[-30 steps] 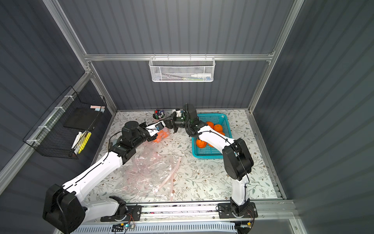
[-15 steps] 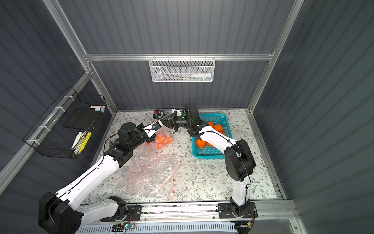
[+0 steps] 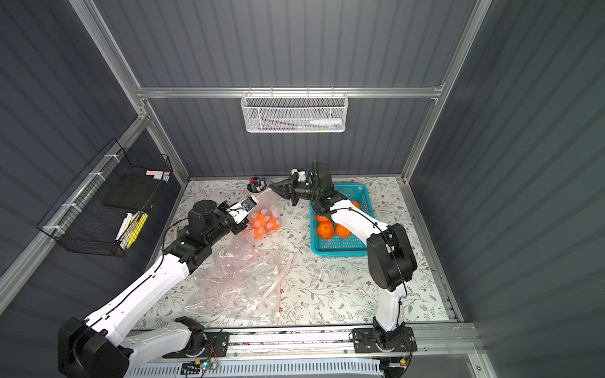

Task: Open the zip-top bag and take out the orange
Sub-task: Unzip the zipper on the zipper food storage bag.

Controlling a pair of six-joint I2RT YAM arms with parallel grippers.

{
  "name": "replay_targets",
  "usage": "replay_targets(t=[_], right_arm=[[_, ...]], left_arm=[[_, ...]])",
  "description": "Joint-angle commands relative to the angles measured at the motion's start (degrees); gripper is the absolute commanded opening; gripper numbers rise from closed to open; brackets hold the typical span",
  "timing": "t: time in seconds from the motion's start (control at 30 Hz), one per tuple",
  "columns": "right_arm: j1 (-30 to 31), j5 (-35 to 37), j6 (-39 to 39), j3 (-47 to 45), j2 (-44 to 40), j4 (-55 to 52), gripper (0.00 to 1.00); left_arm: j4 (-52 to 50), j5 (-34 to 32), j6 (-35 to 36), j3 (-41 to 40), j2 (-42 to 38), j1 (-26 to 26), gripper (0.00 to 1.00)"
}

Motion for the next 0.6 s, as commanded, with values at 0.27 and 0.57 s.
replay_targets(t=[0.27, 0.57], right_arm=[[-1.4, 3.4, 2.2, -0.6, -1.1, 2.8, 0.01], [-0.7, 2.8, 1.6, -2.5, -1.6, 3.1, 0.01]], left_arm=[[-4.5, -2.5, -2.8, -1.9, -4.9, 0.3, 0.18], [-3.0, -1.5, -1.9, 8.8, 0.3, 0.3, 0.58]])
